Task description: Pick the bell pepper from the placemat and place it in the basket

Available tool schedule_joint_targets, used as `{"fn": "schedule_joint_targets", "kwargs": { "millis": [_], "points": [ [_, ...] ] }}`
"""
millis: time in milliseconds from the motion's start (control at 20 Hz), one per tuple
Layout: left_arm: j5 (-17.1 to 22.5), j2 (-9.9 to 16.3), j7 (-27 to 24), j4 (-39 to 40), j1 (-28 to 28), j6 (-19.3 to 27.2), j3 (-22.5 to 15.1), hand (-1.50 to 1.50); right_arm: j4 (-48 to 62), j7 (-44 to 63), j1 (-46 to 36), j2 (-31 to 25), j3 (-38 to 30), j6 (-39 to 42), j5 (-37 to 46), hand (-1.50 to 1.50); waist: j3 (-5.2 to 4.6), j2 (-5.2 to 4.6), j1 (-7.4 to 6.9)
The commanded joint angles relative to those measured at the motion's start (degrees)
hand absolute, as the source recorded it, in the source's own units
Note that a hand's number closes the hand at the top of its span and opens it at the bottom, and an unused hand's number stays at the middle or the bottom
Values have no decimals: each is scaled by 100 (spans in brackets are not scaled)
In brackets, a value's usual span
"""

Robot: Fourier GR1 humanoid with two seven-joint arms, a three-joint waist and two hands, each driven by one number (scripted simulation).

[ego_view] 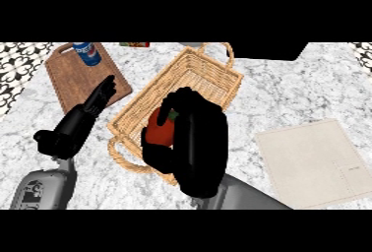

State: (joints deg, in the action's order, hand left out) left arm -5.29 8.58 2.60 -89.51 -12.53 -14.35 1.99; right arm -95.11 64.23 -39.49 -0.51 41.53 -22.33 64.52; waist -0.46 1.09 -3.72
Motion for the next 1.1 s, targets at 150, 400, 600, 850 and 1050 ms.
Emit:
{"fn": "schedule_joint_targets", "kwargs": {
  "millis": [150,400,600,850,1050],
  "points": [
    [15,-25,-180,41,60,-30,-14,0,595,1813,-1337,48,-653,-121,464,150,8,-58,-72],
    [16,59,-13,14,-193,2,82,0,1067,2088,-2039,47,-1102,-66,700,150,20,-63,-42],
    [-42,-90,3,154,-279,99,0,0,1565,2093,-2265,47,-1393,-129,578,150,23,-112,-14],
    [75,98,-217,137,-96,-56,166,0,1944,2095,-2379,48,-1506,-270,362,150,29,-111,-1],
    [4,35,-137,171,-113,0,96,0,2222,2094,-2030,48,-1205,-739,340,150,36,-131,92]
  ]
}}
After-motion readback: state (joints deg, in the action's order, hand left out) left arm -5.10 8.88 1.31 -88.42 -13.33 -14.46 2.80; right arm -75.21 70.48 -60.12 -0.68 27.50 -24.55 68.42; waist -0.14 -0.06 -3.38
